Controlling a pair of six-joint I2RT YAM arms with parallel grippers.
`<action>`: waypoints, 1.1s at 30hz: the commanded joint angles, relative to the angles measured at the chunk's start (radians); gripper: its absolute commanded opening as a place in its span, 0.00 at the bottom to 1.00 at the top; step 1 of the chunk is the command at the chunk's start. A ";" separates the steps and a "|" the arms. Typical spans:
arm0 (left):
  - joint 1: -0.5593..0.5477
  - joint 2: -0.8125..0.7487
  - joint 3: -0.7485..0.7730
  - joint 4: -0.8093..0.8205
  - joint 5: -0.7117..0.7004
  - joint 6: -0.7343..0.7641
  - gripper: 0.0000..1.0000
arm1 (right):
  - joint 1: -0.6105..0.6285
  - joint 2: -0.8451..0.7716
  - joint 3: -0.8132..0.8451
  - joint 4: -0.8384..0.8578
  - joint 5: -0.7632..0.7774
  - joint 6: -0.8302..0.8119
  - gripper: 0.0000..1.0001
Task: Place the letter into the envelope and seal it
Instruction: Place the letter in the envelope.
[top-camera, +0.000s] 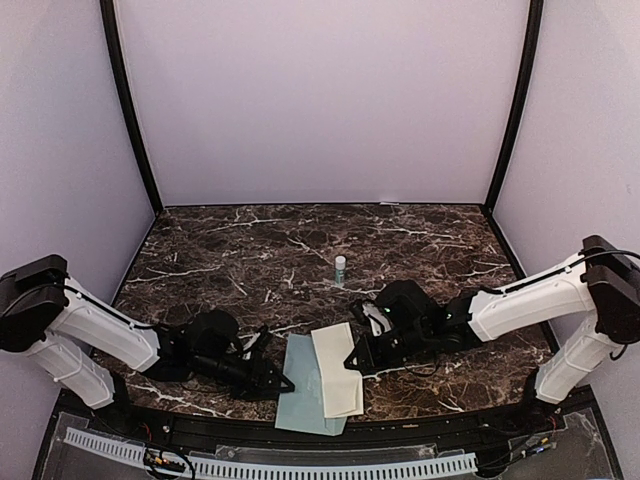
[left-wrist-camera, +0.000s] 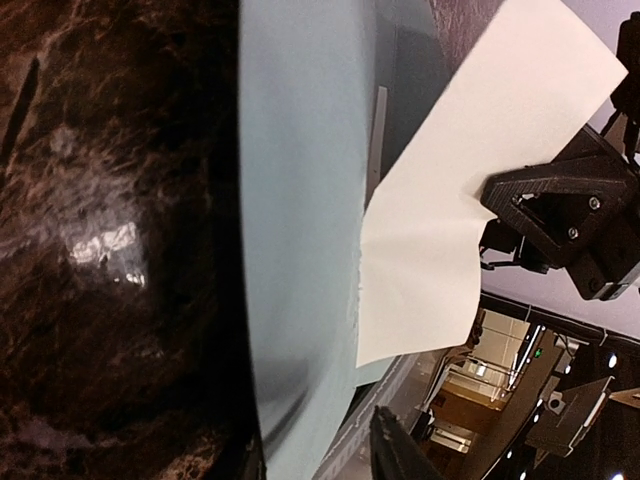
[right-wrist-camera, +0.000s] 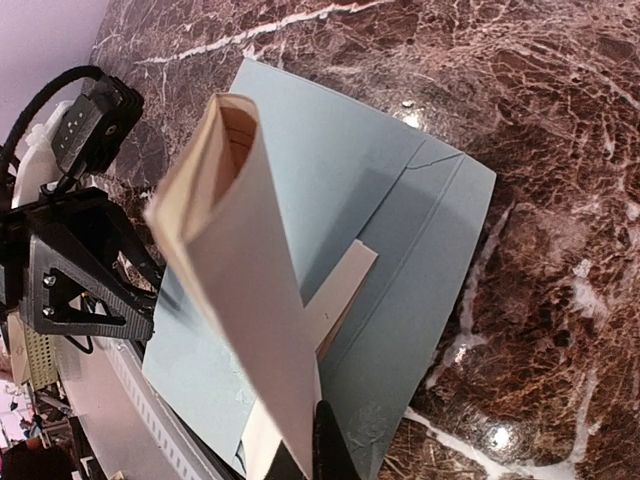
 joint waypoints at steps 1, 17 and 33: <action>-0.008 0.023 -0.011 0.100 0.018 -0.012 0.30 | 0.012 0.000 -0.013 0.068 -0.012 0.017 0.00; -0.006 0.068 -0.003 0.190 0.049 -0.012 0.00 | 0.004 -0.090 -0.023 0.053 0.019 0.039 0.00; -0.006 -0.036 0.007 0.141 -0.020 0.081 0.00 | -0.086 -0.211 -0.063 0.035 -0.064 0.047 0.00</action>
